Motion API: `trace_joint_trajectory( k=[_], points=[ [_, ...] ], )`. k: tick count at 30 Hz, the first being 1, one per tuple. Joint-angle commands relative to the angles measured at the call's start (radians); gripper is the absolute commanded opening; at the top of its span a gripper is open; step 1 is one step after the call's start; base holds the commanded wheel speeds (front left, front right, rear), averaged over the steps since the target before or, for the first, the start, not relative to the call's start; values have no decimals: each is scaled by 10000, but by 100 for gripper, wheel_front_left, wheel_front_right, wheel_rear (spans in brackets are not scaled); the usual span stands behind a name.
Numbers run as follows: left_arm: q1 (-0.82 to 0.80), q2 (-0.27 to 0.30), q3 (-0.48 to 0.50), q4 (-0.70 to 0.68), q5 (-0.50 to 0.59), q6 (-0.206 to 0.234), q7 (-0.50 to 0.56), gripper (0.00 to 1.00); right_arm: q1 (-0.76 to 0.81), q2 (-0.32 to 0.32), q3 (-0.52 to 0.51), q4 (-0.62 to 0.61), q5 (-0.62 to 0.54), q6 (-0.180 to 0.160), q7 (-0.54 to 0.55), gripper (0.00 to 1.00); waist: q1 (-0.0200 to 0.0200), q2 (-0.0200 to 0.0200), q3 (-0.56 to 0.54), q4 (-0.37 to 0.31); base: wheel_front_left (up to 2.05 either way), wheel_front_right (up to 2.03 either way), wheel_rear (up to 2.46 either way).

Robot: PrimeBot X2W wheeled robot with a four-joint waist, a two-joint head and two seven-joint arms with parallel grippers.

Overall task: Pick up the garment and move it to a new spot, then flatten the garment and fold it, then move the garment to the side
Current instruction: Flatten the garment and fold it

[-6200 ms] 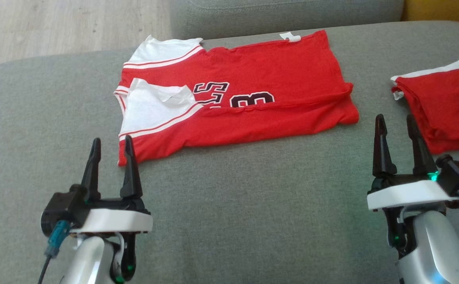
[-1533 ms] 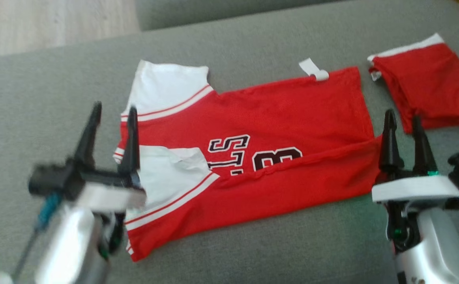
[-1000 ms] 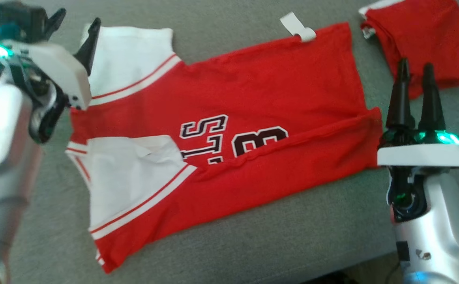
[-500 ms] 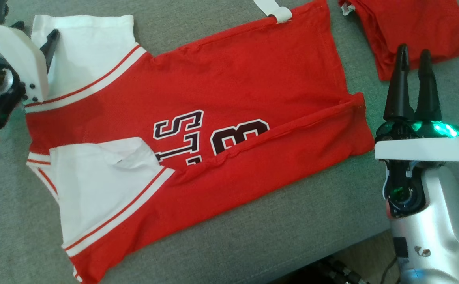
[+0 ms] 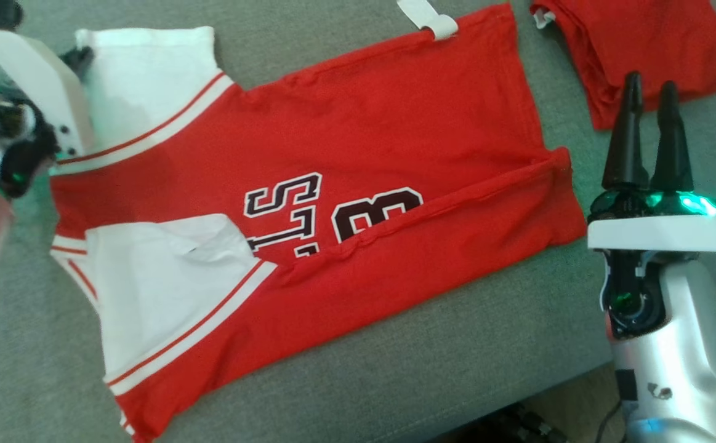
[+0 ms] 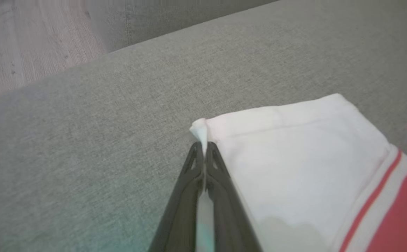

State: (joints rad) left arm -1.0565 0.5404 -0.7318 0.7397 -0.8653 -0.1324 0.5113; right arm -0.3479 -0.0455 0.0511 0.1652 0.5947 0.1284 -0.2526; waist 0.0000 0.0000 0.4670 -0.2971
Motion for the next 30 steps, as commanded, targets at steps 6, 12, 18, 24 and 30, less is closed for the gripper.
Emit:
trace_joint_trajectory(
  k=[6, 12, 18, 24, 30],
  points=[
    [-13, 72, 38, -968, 132, 18, -2271, 0, -480, -47, -160, 225, -1590, 23, -91, 100, 0, 0, -790, 713, 0, 0, 0],
    [433, -251, 42, -2172, 376, 18, -4684, 0, -1153, -53, -722, 925, -3782, 23, 1149, 100, 0, 0, -1408, 1634, 0, 0, 0],
    [1506, -330, -303, -3846, 491, 47, -5491, 0, -1880, -527, -1048, 1695, -4573, 23, 2905, 100, 0, 0, -1797, 2310, 0, 0, 0],
    [2478, -296, -521, -5455, 554, 506, -5720, 0, -2294, -1445, -611, 3046, -4775, 23, 3867, 100, 0, 0, -1904, 2819, 0, 0, 0],
    [3047, -209, -837, -6637, 639, 841, -5495, 0, -2840, -2108, -529, 4688, -4811, 23, 4182, 100, 0, 0, -1851, 3155, 0, 0, 0]
  ],
)
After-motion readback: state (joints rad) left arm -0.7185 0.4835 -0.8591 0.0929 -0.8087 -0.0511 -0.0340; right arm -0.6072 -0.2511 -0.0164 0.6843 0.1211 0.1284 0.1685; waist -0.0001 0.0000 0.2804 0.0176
